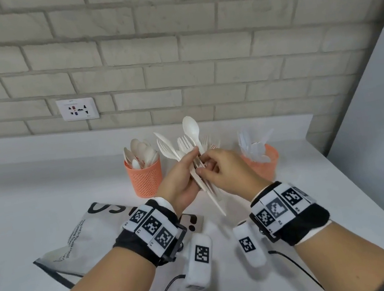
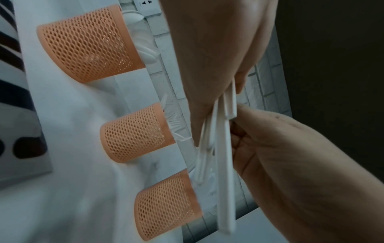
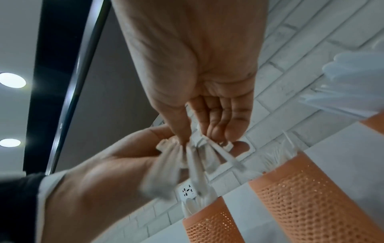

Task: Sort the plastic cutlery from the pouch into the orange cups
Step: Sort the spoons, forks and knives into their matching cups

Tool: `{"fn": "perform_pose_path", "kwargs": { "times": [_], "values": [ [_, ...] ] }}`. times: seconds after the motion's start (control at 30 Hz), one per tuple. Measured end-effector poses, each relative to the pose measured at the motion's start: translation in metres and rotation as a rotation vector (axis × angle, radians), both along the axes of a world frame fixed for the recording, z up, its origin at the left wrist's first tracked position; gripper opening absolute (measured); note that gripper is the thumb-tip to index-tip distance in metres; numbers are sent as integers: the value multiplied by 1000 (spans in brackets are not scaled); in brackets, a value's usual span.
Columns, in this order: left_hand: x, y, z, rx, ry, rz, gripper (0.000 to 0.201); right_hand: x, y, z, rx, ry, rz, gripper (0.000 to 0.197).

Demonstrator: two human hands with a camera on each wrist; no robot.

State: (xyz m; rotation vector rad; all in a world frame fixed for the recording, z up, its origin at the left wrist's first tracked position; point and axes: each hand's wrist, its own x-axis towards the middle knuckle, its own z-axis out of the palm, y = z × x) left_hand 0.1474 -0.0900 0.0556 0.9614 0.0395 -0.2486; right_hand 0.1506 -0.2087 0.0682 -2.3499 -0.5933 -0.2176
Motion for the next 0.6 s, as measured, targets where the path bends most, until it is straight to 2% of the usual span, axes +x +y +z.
{"fn": "perform_pose_path", "kwargs": {
  "times": [0.1,0.23,0.37,0.5,0.6],
  "values": [
    [-6,5,0,14,-13,-11,28,1,3,0,75,71,-30,17],
    [-10,9,2,110,-36,25,23,-1,12,-1,79,31,-33,13],
    [-12,12,1,117,-84,50,21,-4,18,0,131,55,-4,17],
    [-14,16,1,107,-110,49,22,-5,26,0,54,18,12,22],
    [-16,19,0,123,-113,56,23,-3,28,-3,65,84,22,24]
  ]
}}
